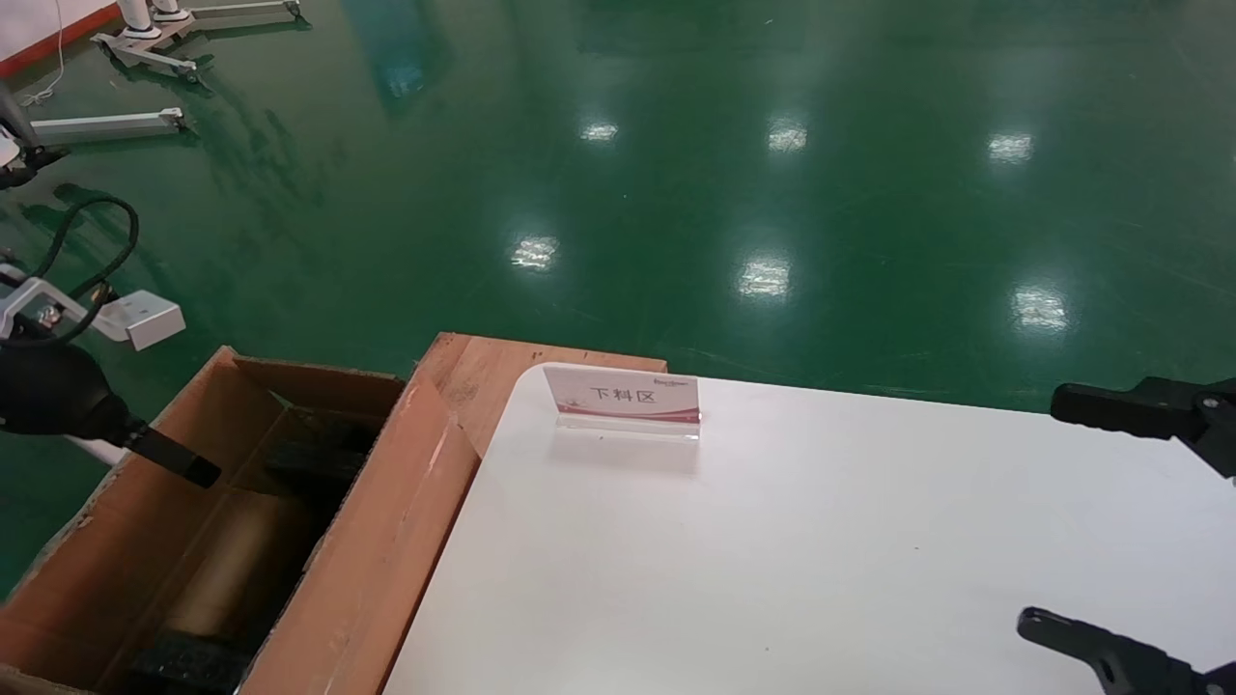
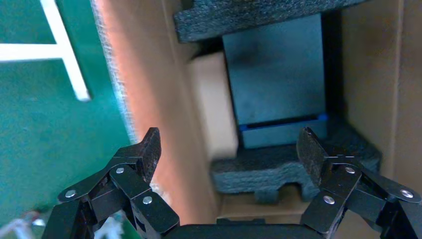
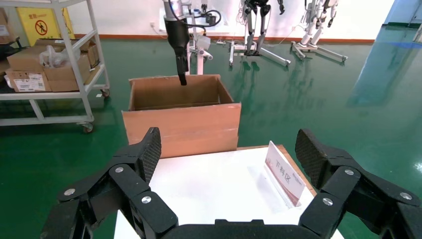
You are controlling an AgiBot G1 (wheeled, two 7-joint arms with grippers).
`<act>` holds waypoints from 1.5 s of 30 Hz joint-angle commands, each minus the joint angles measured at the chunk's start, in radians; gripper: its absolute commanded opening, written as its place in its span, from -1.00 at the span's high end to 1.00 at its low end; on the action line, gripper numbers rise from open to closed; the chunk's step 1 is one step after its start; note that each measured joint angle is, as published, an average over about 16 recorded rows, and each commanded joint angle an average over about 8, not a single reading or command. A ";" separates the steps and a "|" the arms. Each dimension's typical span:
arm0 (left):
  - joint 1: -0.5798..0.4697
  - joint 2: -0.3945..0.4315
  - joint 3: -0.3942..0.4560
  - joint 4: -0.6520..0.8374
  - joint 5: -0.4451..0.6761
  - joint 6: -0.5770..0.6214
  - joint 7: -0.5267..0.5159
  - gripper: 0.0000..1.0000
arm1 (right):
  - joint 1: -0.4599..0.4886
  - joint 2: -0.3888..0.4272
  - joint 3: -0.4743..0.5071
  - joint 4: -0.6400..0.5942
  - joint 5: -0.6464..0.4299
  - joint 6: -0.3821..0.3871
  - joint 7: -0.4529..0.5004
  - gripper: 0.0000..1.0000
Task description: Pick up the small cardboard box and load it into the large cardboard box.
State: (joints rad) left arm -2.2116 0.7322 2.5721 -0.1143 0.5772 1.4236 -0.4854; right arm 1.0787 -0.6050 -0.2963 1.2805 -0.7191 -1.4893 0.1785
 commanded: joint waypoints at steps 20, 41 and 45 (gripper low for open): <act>-0.311 0.010 -0.220 -0.557 -0.201 0.099 0.290 -1.00 | 0.000 0.000 0.000 -0.001 0.001 0.000 -0.001 -1.00; 0.178 -0.034 -0.924 -0.773 -0.082 0.090 0.292 -1.00 | -0.001 -0.001 0.003 0.000 -0.002 -0.001 0.001 -1.00; 0.277 -0.043 -1.065 -0.814 -0.057 0.088 0.293 -1.00 | -0.001 -0.001 0.004 0.000 -0.002 -0.001 0.002 -1.00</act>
State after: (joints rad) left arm -1.9347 0.6890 1.5066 -0.9283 0.5198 1.5117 -0.1925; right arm 1.0775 -0.6061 -0.2921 1.2807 -0.7214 -1.4907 0.1803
